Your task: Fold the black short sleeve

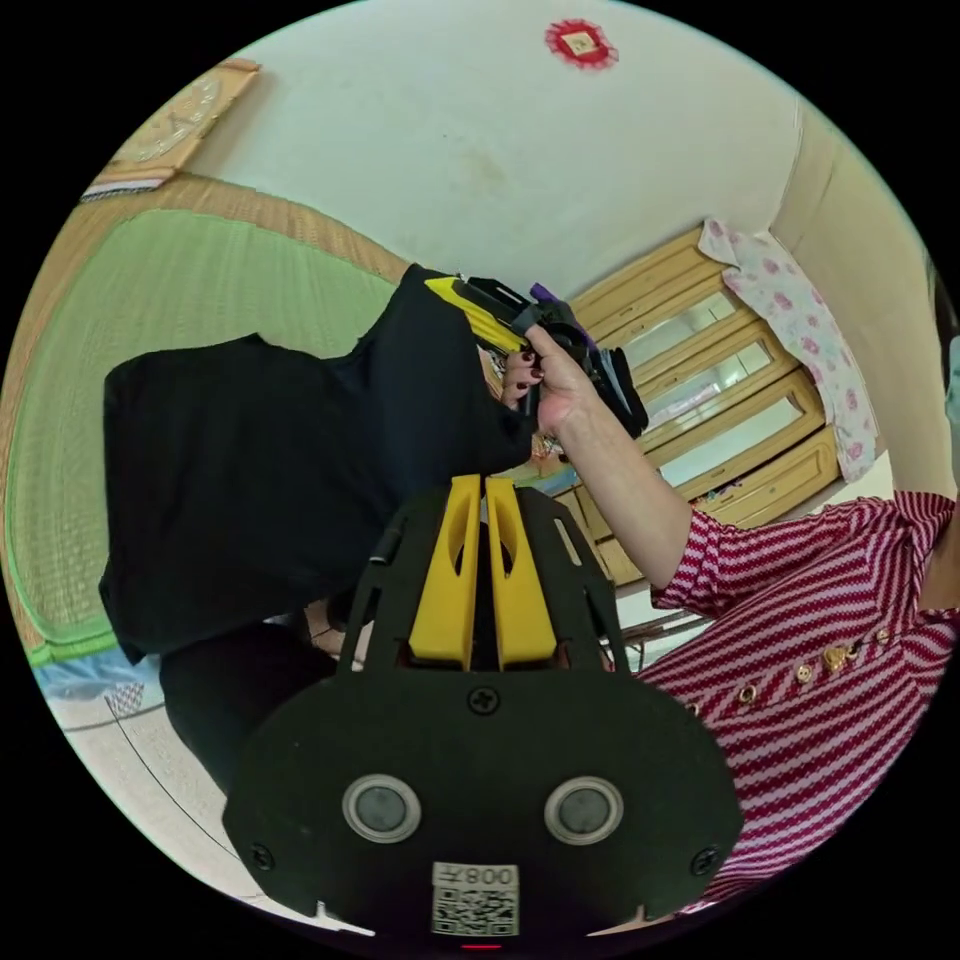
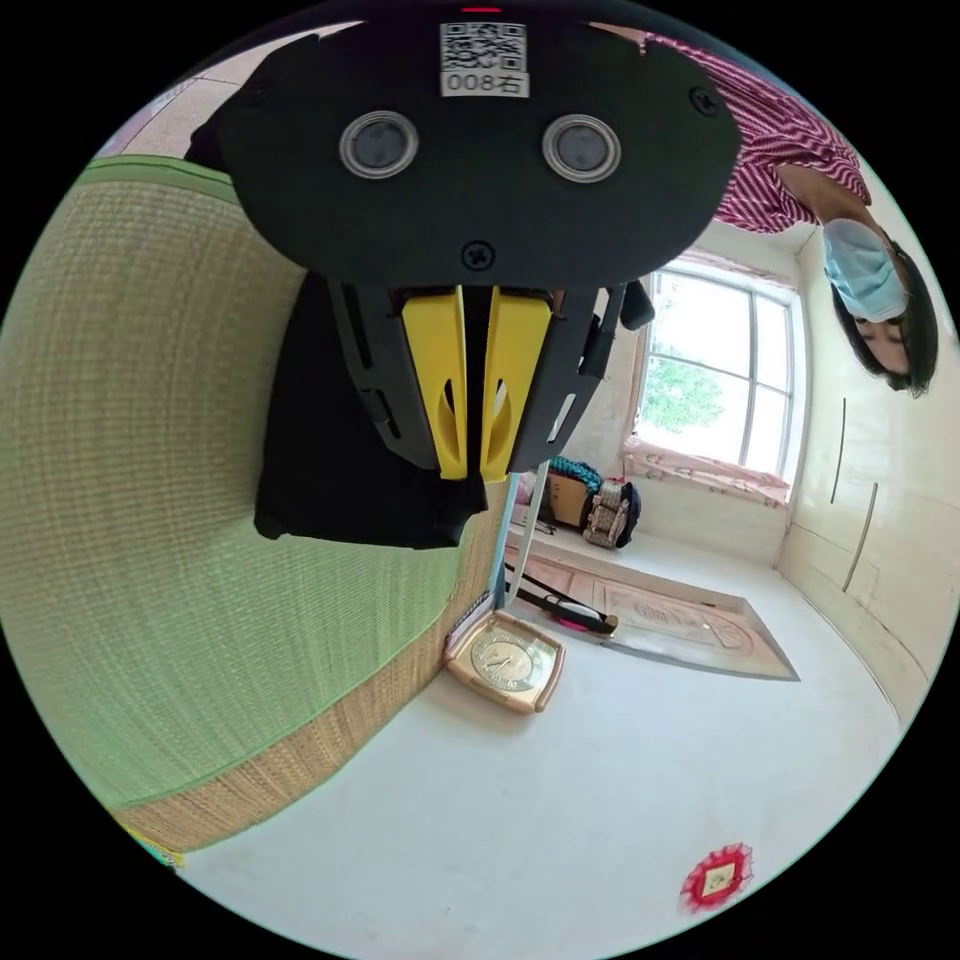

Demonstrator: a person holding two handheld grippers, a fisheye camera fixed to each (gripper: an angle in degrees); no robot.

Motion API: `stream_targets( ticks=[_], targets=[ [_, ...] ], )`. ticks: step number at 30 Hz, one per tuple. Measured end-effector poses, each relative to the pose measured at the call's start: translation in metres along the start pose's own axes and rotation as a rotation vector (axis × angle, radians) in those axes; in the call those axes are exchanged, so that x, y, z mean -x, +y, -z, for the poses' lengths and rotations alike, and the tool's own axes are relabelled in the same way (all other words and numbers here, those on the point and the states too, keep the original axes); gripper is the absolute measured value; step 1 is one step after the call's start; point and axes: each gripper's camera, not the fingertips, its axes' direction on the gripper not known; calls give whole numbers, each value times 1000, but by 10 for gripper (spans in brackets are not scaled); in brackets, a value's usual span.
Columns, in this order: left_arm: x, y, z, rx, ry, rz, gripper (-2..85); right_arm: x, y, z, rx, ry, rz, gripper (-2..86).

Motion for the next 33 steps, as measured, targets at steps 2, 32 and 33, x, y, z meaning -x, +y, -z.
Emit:
stream_targets(
  ticks=[2,32,33],
  targets=[
    [34,13,6,-34,-7,43,6,20,-7,-16,17,3,12,22],
    [373,84,-46,-216,86,523,5,212,-133,-255,336,252,0,22],
    [378,84,-48,-215,88,527,5,217,-137,-259,344,258,-1,23]
  ],
)
